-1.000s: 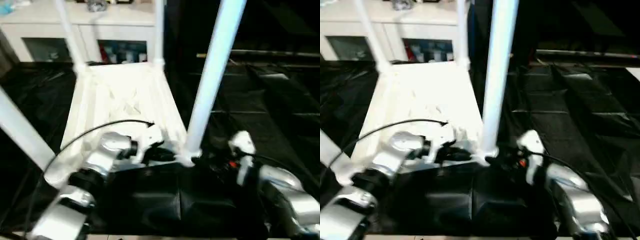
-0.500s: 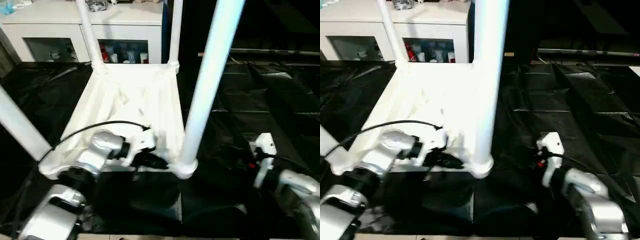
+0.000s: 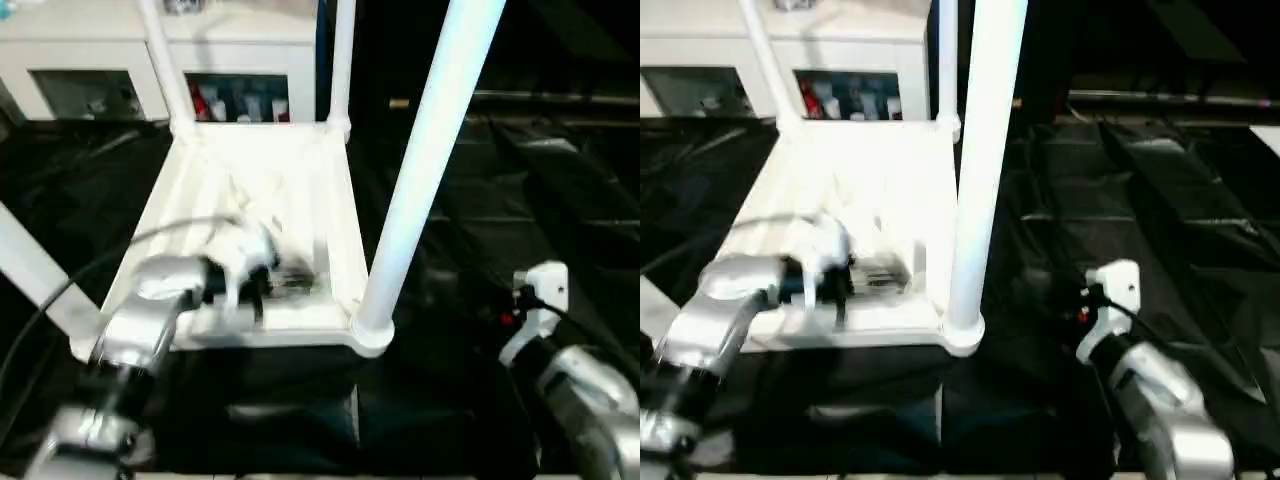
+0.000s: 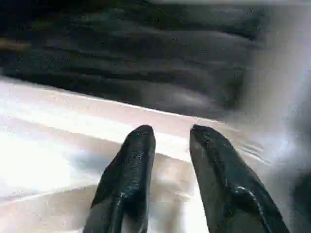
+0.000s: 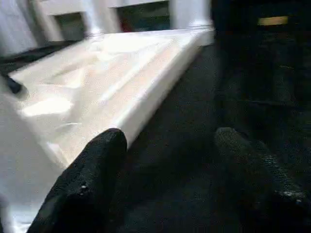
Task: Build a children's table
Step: Rotate leg to tighten
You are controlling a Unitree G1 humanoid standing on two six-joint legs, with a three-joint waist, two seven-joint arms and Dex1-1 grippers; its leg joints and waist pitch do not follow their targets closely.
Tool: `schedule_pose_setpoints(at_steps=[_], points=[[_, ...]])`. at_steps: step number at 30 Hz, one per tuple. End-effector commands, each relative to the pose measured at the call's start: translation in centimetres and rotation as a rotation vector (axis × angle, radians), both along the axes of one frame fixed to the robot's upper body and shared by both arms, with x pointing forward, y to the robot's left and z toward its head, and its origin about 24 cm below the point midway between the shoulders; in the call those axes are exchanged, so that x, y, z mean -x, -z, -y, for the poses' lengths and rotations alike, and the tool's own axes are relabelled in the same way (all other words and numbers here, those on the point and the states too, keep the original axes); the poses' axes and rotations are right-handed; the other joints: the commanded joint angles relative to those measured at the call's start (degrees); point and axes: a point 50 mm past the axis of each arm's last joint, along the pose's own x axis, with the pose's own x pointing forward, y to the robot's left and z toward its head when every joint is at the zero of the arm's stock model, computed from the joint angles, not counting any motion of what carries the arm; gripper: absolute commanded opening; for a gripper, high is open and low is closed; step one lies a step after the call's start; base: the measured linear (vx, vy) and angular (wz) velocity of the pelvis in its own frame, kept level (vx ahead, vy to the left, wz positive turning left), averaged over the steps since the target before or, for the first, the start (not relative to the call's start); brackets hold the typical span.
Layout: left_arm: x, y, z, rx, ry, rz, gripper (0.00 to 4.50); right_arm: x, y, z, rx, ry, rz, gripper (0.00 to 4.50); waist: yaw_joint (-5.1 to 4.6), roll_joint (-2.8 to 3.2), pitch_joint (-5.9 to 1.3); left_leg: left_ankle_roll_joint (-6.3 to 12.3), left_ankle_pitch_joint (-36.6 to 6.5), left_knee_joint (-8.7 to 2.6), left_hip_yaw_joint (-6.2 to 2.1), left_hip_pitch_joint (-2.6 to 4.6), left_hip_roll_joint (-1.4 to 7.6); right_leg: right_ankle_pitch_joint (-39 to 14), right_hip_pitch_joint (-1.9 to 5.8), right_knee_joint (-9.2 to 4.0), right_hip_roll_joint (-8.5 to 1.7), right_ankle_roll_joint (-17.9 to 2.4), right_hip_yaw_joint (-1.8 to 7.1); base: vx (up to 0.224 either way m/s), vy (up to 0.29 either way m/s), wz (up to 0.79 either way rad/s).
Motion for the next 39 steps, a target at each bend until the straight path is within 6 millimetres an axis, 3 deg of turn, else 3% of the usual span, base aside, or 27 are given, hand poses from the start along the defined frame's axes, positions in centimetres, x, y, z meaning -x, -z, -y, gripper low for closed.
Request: schedule_pose_setpoints(at_steps=[1,2,5,6,7,8,9,10,11,12,13,14,16,19,20,21,22,26,27,30,39], points=[[0.2,0.2,-1.1,0.094,-0.263,0.042,1.84,0.2,-0.2,0.5,0.026,0.167,0.008,3.26,-0.30,-0.59,-2.72,1.32,-15.7,-3.56,-0.71,0.68,1.94,-15.1,2.14,-4.46,-2.19,-10.9,1.64,0.000,0.000,0.00],[0.5,0.4,-1.2,0.122,-0.301,0.039,1.82,0.2,-0.2,0.5,0.036,0.202,0.006,3.26,-0.34,-0.59,-2.64,1.00,-16.5,-3.75,-0.88,0.60,1.77,-18.6,2.05,-4.89,-2.10,-9.4,1.51,0.000,0.000,0.00],[1.7,1.2,-1.4,0.175,-0.452,0.074,2.21,0.1,-0.1,-0.6,0.070,0.215,0.040,3.26,-0.68,-0.73,-2.73,0.40,-18.0,-3.92,-1.11,0.55,1.87,-20.3,1.75,-5.07,-1.84,-6.8,1.69,0.000,0.000,0.00],[1.9,1.1,-1.6,0.185,-0.499,0.099,2.31,0.1,-0.1,-1.0,0.073,0.207,0.050,3.26,-1.02,-1.30,-2.62,0.65,-18.1,-3.94,-1.10,0.25,1.83,-20.0,1.81,-5.22,-1.75,-6.0,1.69,0.000,0.000,0.00],[2.1,1.0,-1.7,0.191,-0.529,0.118,2.30,0.1,-0.2,-1.2,0.075,0.203,0.056,3.42,-0.87,-1.07,-2.61,0.71,-18.2,-3.94,-1.14,0.30,1.78,-20.3,1.81,-5.25,-1.89,-5.8,1.73,0.000,0.000,0.00],[2.5,1.1,-1.9,0.212,-0.597,0.139,2.30,0.0,-0.2,-1.5,0.060,0.209,0.068,3.42,-1.04,-2.13,-2.54,0.98,-18.6,-3.84,-1.03,0.33,1.77,-21.2,1.60,-5.48,-1.73,-5.0,1.75,0.000,0.000,0.00],[2.8,1.2,-2.0,0.223,-0.636,0.150,2.48,0.0,-0.3,-1.7,0.050,0.213,0.075,3.58,-0.87,-1.67,-2.58,0.95,-18.2,-3.91,-1.26,0.17,1.82,-21.0,1.80,-5.14,-1.99,-5.0,1.77,0.000,0.000,0.00],[3.4,1.3,-2.1,0.238,-0.692,0.156,2.48,-0.1,-0.4,-1.9,0.040,0.224,0.082,3.58,-0.85,-1.38,-2.44,0.93,-18.4,-3.99,-1.23,0.34,1.96,-21.0,1.53,-5.41,-1.94,-4.9,1.80,0.000,0.000,0.00],[4.0,1.4,-2.1,0.244,-0.724,0.163,2.48,-0.1,-0.5,-2.1,0.033,0.224,0.089,3.58,-0.95,-2.53,-2.42,1.22,-17.8,-3.96,-1.29,-0.06,2.01,-20.3,1.80,-5.00,-1.99,-4.6,1.78,0.000,0.000,0.00],[4.4,1.4,-2.2,0.252,-0.742,0.162,2.72,-0.2,-0.5,-2.3,0.028,0.217,0.094,3.87,-0.81,-2.06,-2.40,1.24,-17.8,-4.05,-1.24,0.18,2.08,-19.9,1.47,-5.21,-1.85,-4.3,1.86,0.000,0.000,0.00],[4.5,1.4,-2.2,0.255,-0.749,0.162,2.72,-0.2,-0.6,-2.3,0.027,0.214,0.095,3.87,-0.83,-1.98,-2.56,1.08,-17.8,-3.99,-1.24,0.41,2.19,-18.7,1.41,-5.04,-1.67,-4.4,1.87,0.000,0.000,0.00],[5.0,1.4,-2.2,0.267,-0.777,0.163,2.78,-0.2,-0.6,-2.5,0.025,0.203,0.095,3.92,-0.99,-2.99,-2.51,1.10,-17.6,-3.94,-1.12,0.18,2.13,-16.7,1.50,-4.96,-1.41,-4.3,1.86,0.000,0.000,0.00],[5.9,1.6,-2.3,0.264,-0.818,0.155,2.95,0.0,-0.3,-2.9,0.028,0.188,0.092,4.02,-0.71,-2.09,-2.68,0.91,-17.1,-3.90,-1.21,0.41,2.19,-12.4,1.50,-4.49,-1.41,-5.0,1.92,0.000,0.000,0.00],[6.2,2.0,-1.8,0.266,-0.822,0.133,3.21,0.4,0.1,-3.1,0.025,0.188,0.069,4.36,-0.57,-1.95,-2.61,0.91,-17.4,-3.80,-1.00,0.60,2.17,-9.6,1.37,-4.58,-1.21,-5.5,2.03,0.000,0.000,0.00],[6.2,2.2,-1.6,0.266,-0.827,0.119,3.30,0.6,0.3,-3.3,0.034,0.180,0.054,4.40,-0.36,-0.50,-2.62,0.38,-17.6,-3.91,-1.25,0.69,2.13,-9.1,1.41,-4.33,-1.30,-5.8,2.06,0.000,0.000,0.00],[6.2,2.3,-1.5,0.263,-0.829,0.108,3.40,0.7,0.5,-3.5,0.042,0.173,0.045,4.45,-0.51,-1.49,-2.53,0.25,-18.2,-3.86,-1.11,0.53,2.07,-9.1,1.55,-4.54,-1.11,-5.5,1.97,0.000,0.000,0.00],[6.1,2.6,-1.4,0.251,-0.830,0.087,3.51,0.8,0.6,-3.7,0.052,0.159,0.033,4.48,-0.46,-1.17,-2.65,0.08,-18.3,-3.86,-1.17,0.48,1.94,-9.2,1.71,-4.58,-1.14,-5.4,1.98,0.000,0.000,0.00],[6.3,2.8,-1.6,0.246,-0.835,0.081,3.51,1.1,1.3,-3.9,0.070,0.138,-0.004,4.48,-0.65,-0.98,-2.56,0.08,-18.9,-3.85,-1.31,0.16,1.75,-12.3,1.86,-4.78,-1.39,-4.8,1.97,0.000,0.000,0.00],[6.4,3.0,-1.5,0.240,-0.827,0.075,3.51,1.2,1.5,-3.8,0.065,0.146,-0.013,4.48,-0.86,-2.02,-2.58,0.31,-19.2,-3.74,-1.22,0.08,1.76,-13.7,1.81,-4.92,-1.36,-4.4,1.99,0.000,0.000,0.00],[6.8,3.1,-1.6,0.240,-0.832,0.057,3.51,1.3,1.7,-3.6,0.045,0.177,-0.031,4.48,-0.91,-1.05,-2.51,0.00,-19.7,-3.96,-1.51,0.14,1.83,-15.8,1.66,-4.90,-1.44,-4.0,1.97,0.000,0.000,0.00],[6.6,3.5,-1.4,0.232,-0.825,0.028,3.51,1.4,1.6,-3.4,0.063,0.171,-0.035,4.48,-1.05,-0.96,-2.66,-0.33,-20.1,-3.82,-1.50,0.25,1.79,-14.2,1.58,-4.86,-1.23,-4.0,1.96,0.000,0.000,0.00]])
